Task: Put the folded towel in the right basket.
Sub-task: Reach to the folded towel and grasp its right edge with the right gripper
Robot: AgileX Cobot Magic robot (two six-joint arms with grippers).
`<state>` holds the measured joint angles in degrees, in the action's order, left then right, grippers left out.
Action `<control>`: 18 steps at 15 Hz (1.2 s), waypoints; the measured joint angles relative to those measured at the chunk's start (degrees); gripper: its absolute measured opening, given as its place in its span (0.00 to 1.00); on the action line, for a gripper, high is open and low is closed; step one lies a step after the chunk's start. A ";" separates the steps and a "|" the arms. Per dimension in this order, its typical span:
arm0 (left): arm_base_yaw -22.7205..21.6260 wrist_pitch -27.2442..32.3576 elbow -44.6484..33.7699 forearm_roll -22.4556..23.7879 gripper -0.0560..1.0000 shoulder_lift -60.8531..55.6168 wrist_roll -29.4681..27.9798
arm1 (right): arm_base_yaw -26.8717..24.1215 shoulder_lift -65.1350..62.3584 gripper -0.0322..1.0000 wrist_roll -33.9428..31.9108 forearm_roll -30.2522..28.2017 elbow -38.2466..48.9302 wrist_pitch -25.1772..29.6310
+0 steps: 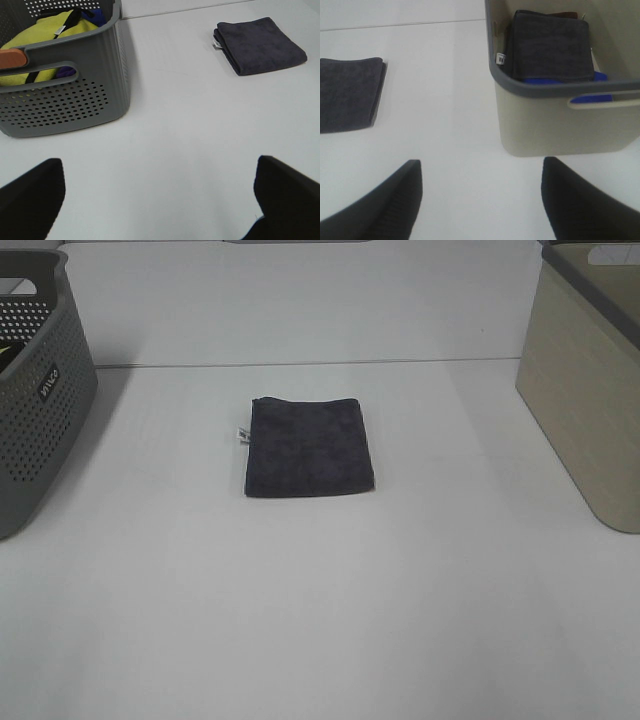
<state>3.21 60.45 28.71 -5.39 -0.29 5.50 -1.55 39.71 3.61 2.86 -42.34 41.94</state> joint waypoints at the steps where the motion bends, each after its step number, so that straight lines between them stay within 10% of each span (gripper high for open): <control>1: 0.00 0.00 0.00 0.00 0.98 0.00 0.00 | 0.00 5.04 0.66 0.06 0.17 -3.04 -1.15; 10: 0.00 0.00 0.00 0.00 0.98 0.00 0.00 | 0.06 50.71 0.66 13.52 14.55 -40.62 3.04; 18: 0.00 0.00 0.00 0.00 0.98 0.00 0.00 | 12.72 74.31 0.66 12.20 15.30 -57.75 9.11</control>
<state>3.21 60.45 28.71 -5.39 -0.29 5.50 11.17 114.02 15.81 18.16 -100.10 51.05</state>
